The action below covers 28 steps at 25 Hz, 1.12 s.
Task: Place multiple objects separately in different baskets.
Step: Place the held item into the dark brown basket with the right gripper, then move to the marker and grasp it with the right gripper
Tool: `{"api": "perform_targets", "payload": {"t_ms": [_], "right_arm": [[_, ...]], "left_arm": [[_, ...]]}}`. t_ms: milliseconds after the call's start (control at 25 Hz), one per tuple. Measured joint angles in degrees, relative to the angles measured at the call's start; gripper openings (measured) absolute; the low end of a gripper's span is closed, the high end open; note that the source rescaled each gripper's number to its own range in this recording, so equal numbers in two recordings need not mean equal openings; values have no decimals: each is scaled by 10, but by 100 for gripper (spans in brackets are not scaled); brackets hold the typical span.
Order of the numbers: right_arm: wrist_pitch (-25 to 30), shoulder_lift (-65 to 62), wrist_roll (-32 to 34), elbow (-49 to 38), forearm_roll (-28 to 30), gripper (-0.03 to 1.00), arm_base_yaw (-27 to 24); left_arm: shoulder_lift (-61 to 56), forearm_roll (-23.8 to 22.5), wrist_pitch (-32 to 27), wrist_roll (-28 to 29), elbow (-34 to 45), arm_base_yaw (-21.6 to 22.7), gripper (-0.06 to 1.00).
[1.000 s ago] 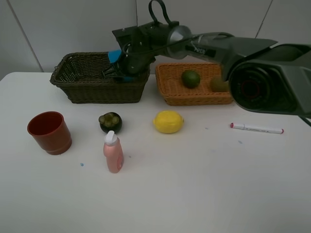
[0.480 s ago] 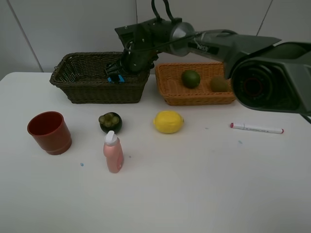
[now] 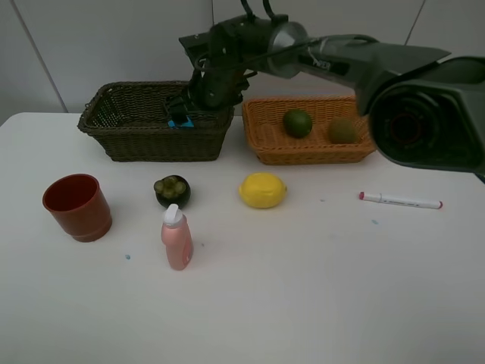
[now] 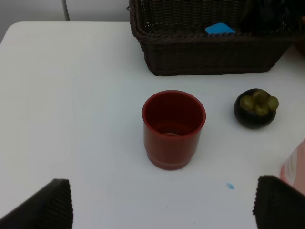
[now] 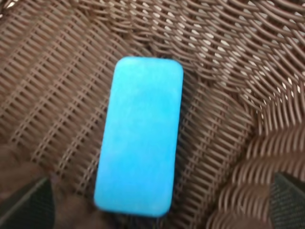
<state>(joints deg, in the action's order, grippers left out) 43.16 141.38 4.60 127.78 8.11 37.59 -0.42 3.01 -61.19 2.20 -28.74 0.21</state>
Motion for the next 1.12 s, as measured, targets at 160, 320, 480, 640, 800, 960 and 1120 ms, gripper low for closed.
{"api": "perform_targets", "payload": {"t_ms": [160,320,480,640,800,960,1120], "right_arm": [[59,-48,-1,0,5,100,1],[136,-103,-1,0,22,100,1],[216,-152,-1,0,37,100,1],[263,-193,-1,0,54,100,1],[266,-217,-1,0,51,100,1],[266,-232,-1,-1,39,100,1],[265,-253,-1,-40,39,100,4]], "left_arm": [[0,0,0,0,0,0,98],[0,0,0,0,0,0,98],[0,0,0,0,0,0,98],[0,0,0,0,0,0,98],[0,0,0,0,0,0,98],[0,0,0,0,0,0,98],[0,0,0,0,0,0,98]]}}
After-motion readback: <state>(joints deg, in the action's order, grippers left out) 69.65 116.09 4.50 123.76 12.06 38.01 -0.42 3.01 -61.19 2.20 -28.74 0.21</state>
